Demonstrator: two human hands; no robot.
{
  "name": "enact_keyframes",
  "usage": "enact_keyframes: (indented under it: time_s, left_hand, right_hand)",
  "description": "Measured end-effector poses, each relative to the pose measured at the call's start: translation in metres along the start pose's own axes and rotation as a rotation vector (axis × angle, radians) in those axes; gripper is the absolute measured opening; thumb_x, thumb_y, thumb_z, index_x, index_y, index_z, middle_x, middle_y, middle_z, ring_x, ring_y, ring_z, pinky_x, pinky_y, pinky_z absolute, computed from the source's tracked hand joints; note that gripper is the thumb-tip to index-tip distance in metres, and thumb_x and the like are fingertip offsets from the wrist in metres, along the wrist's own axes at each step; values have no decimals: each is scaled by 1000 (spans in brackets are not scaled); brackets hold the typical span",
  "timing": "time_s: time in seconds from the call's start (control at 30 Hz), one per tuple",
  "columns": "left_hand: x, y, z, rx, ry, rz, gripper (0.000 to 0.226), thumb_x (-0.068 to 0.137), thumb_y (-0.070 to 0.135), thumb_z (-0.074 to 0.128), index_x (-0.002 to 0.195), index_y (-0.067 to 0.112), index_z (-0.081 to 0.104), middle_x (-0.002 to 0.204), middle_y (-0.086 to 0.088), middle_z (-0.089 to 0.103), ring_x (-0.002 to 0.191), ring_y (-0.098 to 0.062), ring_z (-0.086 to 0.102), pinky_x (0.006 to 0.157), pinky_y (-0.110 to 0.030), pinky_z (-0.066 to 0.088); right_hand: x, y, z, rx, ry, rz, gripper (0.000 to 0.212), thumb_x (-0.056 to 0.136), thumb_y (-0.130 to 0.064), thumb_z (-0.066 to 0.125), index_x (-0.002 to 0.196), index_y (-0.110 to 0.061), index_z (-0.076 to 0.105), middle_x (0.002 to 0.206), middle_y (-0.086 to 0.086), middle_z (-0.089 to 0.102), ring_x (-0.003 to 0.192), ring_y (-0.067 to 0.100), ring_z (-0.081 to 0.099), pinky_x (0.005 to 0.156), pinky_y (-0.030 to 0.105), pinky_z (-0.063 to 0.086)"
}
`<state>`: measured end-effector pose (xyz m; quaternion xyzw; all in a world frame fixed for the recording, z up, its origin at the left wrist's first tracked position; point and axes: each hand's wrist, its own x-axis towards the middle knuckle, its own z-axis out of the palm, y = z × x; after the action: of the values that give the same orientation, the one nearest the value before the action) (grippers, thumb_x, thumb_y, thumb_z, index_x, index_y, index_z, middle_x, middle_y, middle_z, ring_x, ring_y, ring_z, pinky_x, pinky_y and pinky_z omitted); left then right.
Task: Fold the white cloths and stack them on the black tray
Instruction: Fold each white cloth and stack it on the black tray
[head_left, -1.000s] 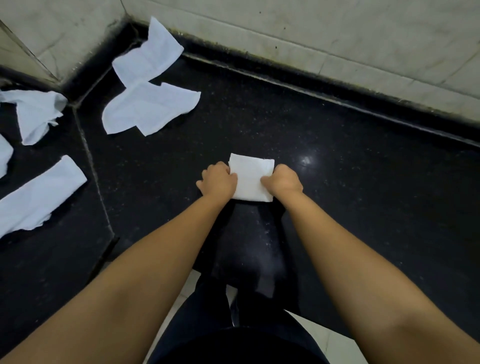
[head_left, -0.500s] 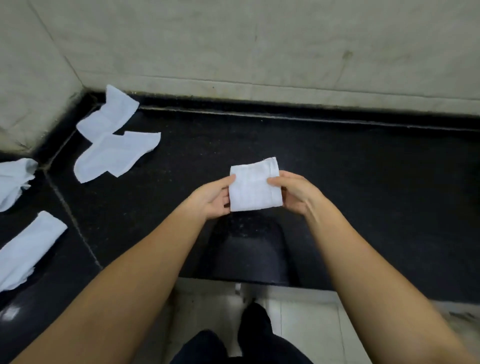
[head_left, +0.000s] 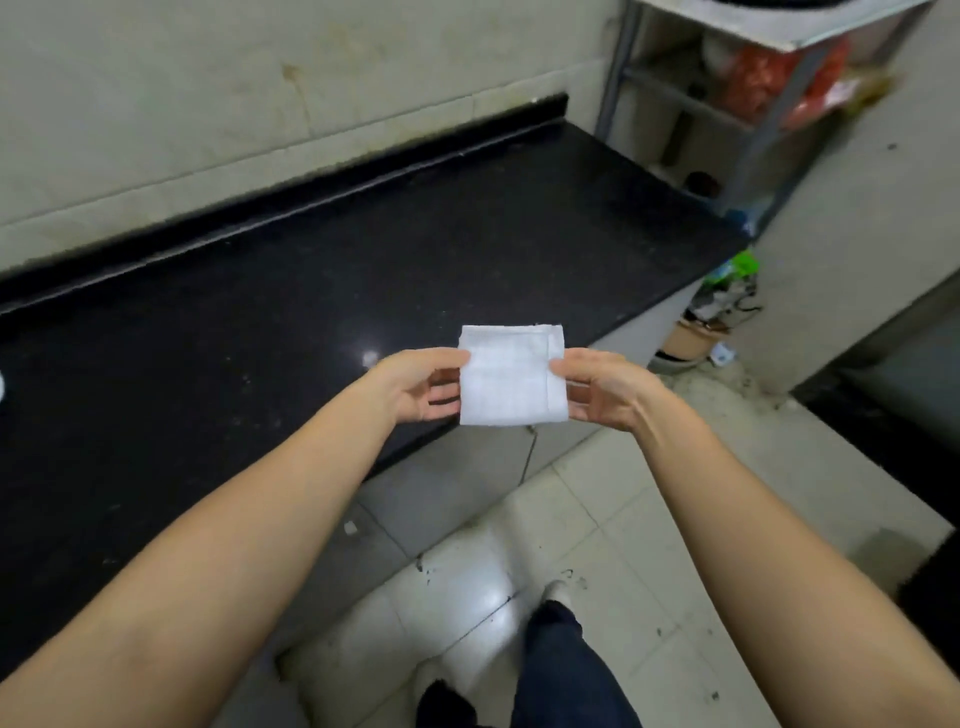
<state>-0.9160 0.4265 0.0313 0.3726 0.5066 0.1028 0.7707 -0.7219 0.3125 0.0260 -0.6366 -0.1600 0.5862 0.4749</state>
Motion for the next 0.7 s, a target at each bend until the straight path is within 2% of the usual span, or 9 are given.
enact_keyframes:
  time_s: [0.17, 0.27, 0.4, 0.53, 0.6, 0.63, 0.7]
  left_hand:
    - [28, 5, 114, 134, -112, -16, 8, 87, 11, 62, 88, 20, 60, 93, -1, 64, 87, -16, 62, 76, -34, 52]
    - [51, 6, 191, 181, -165, -30, 7, 88, 12, 61, 86, 19, 59, 92, -1, 63, 84, -15, 60, 76, -34, 51]
    - [79, 4, 296, 175, -211, -54, 6, 87, 10, 62, 87, 16, 59, 92, -2, 63, 82, -17, 61, 77, -34, 51]
    - [104, 6, 386, 196, -241, -65, 6, 88, 11, 61, 85, 16, 59, 84, -1, 64, 78, -15, 58, 79, -32, 50]
    - [118, 16, 419, 200, -259, -63, 6, 87, 12, 61, 85, 17, 59, 74, 1, 68, 77, -15, 59, 78, -32, 50]
    - [126, 23, 433, 203, -261, -58, 6, 87, 12, 61, 86, 17, 59, 74, 1, 68, 78, -15, 60, 78, -32, 50]
    - [146, 42, 456, 207, -262, -40, 6, 87, 12, 62, 89, 17, 60, 86, -1, 66, 81, -16, 61, 78, -33, 51]
  right_hand:
    - [-30, -3, -110, 120, 120, -28, 16, 89, -7, 58, 80, -20, 59, 85, 0, 64, 77, 15, 60, 67, 26, 51]
    - [-41, -11, -183, 156, 175, -39, 15, 89, -7, 58, 81, -20, 60, 85, -1, 63, 76, 14, 60, 69, 26, 51]
    - [-52, -30, -284, 142, 245, -31, 16, 90, -8, 58, 79, -20, 57, 84, -2, 62, 76, 12, 59, 59, 21, 54]
    - [-57, -52, -372, 126, 274, -24, 15, 90, -8, 57, 82, -21, 56, 84, -3, 61, 75, 10, 58, 56, 19, 53]
    - [-50, -67, -406, 129, 276, -38, 16, 90, -7, 57, 82, -20, 58, 83, -2, 62, 74, 11, 58, 60, 21, 54]
    - [-44, -75, -421, 134, 276, -45, 16, 90, -6, 58, 81, -20, 58, 83, -2, 62, 74, 11, 58, 62, 24, 53]
    - [-27, -94, -445, 155, 269, -62, 16, 89, -5, 58, 81, -19, 60, 84, 0, 62, 75, 12, 58, 62, 24, 55]
